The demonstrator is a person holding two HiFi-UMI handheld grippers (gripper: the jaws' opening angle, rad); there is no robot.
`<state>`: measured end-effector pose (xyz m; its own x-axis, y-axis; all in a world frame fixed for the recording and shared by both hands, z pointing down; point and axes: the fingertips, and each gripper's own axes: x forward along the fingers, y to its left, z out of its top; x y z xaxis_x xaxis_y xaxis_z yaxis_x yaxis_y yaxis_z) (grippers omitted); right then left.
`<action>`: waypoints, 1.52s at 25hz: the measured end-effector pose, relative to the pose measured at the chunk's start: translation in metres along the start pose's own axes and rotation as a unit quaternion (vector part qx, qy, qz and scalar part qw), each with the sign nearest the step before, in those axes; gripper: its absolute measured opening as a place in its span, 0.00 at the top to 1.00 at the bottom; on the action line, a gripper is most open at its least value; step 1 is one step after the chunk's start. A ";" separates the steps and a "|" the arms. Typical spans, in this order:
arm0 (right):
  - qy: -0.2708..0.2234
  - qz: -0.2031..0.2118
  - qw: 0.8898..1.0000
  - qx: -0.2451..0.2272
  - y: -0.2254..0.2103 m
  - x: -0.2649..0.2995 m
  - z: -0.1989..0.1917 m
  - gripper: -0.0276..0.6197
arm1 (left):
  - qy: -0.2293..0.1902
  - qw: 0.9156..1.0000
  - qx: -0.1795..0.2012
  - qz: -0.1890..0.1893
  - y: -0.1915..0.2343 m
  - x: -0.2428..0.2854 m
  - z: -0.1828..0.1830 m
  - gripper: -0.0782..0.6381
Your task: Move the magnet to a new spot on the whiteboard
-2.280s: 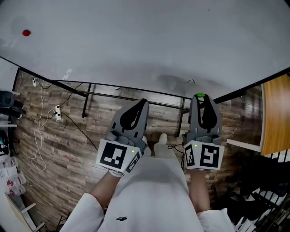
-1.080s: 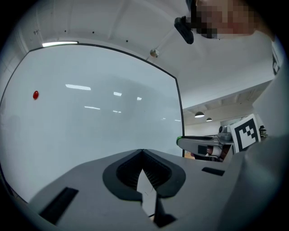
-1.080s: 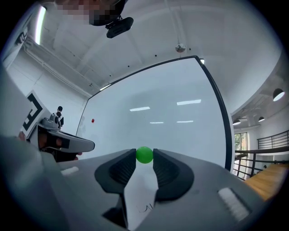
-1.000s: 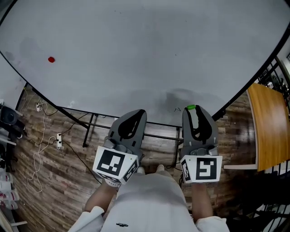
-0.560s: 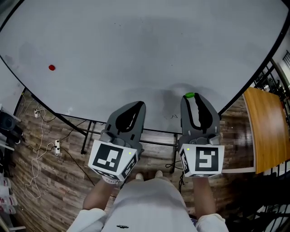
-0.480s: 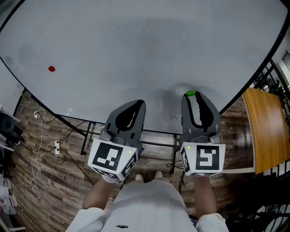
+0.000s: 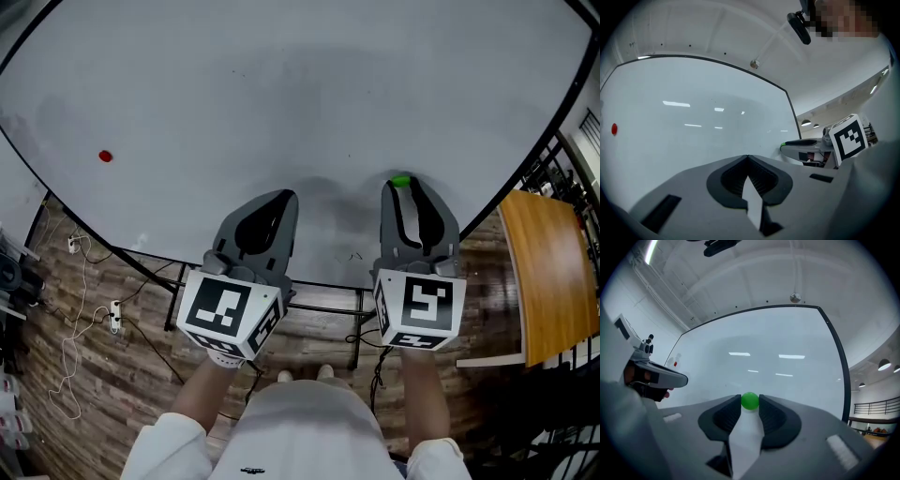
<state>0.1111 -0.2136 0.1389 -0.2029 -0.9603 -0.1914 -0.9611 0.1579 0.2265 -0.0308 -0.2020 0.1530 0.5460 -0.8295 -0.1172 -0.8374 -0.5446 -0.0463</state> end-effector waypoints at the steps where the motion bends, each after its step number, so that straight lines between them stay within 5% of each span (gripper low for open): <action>1: 0.001 -0.005 1.000 -0.002 -0.001 0.002 0.001 0.76 | -0.001 1.000 0.001 -0.001 0.001 0.001 0.002 0.88; 13: -0.002 -0.038 0.998 -0.041 -0.002 0.023 0.013 0.76 | -0.007 1.000 0.006 0.004 0.010 0.013 0.006 0.88; 38: 0.004 -0.026 1.000 -0.016 0.005 -0.005 -0.006 0.75 | 0.018 1.000 -0.007 0.005 0.001 -0.009 -0.016 0.88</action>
<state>0.1088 -0.2095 0.1468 -0.1521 -0.9688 -0.1958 -0.9637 0.1013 0.2471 -0.0361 -0.1970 0.1698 0.5378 -0.8391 -0.0814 -0.8429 -0.5372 -0.0311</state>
